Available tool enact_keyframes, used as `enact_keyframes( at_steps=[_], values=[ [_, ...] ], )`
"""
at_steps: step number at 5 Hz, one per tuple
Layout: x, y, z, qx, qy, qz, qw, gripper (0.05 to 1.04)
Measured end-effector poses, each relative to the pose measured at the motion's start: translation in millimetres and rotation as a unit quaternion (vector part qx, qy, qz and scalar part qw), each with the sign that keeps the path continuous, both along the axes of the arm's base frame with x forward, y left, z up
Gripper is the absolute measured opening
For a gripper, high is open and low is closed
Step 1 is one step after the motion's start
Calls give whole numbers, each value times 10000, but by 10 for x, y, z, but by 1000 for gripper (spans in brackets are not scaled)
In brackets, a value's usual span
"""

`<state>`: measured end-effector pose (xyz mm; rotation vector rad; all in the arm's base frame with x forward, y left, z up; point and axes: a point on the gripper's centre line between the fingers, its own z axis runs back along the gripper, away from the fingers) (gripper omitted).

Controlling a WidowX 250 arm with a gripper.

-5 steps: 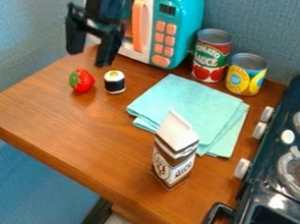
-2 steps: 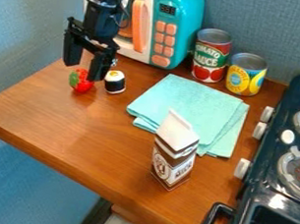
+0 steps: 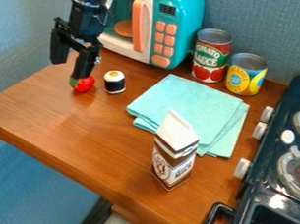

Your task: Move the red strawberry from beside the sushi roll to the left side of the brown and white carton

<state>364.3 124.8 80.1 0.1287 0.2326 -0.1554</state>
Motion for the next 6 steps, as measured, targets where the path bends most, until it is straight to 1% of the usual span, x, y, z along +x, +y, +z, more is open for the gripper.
enact_keyframes(
  at_steps=[1, 2, 4, 5, 6],
  values=[
    [91, 55, 27, -9, -102, -166, 9998, 1001],
    [133, 102, -29, -112, -71, -129, 9998, 1001],
    [210, 79, -131, -306, 41, -217, 9993, 1001],
    [208, 86, -203, -313, 181, -159, 9992, 1001],
    [228, 122, -242, -241, 284, -135, 9992, 1001]
  ],
)
